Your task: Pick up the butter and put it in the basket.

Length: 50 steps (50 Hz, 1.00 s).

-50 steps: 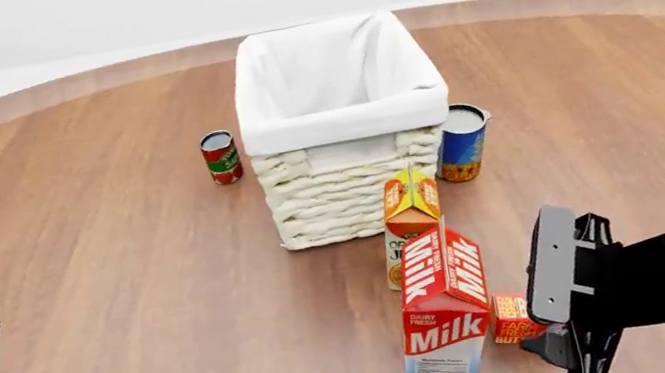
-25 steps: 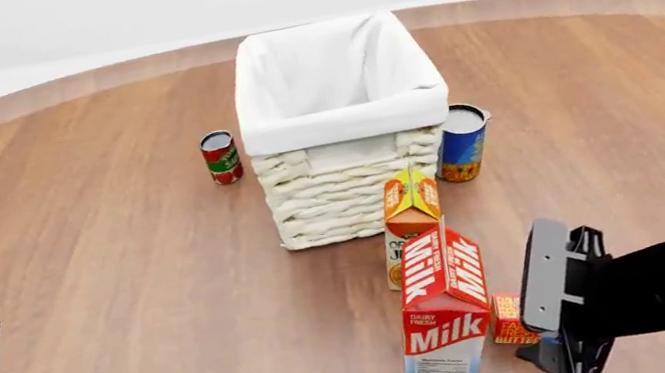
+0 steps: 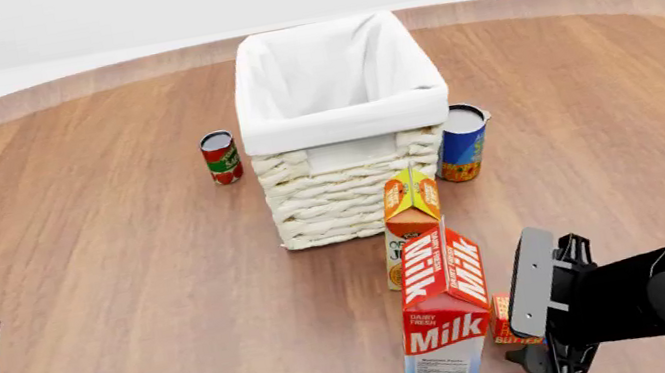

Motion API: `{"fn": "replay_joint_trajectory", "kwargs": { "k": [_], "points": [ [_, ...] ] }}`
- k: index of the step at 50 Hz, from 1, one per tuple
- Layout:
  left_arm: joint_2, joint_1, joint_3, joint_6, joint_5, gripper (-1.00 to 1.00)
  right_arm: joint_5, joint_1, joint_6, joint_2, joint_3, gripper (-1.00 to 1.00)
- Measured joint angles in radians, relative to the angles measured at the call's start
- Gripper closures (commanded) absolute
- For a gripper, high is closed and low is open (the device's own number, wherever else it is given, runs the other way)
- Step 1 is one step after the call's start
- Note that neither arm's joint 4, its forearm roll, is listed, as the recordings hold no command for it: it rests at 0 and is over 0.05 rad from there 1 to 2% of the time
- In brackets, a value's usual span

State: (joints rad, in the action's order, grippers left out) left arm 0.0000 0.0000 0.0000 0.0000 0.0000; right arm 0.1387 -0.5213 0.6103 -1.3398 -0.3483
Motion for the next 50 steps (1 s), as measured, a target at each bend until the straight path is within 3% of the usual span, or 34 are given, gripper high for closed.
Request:
{"fn": "replay_joint_trajectory", "kwargs": {
  "k": [1,23,50],
  "points": [
    [0.000,0.000,0.000,0.000,0.000,-1.00,-0.004,0.000,-0.002,-0.002,0.001,1.00],
    [0.000,0.000,0.000,0.000,0.000,-1.00,-0.022,0.006,0.000,0.000,-0.004,1.00],
    [0.000,0.000,0.000,0.000,0.000,-1.00,0.180,0.057,0.057,0.133,-0.074,1.00]
  ]
}}
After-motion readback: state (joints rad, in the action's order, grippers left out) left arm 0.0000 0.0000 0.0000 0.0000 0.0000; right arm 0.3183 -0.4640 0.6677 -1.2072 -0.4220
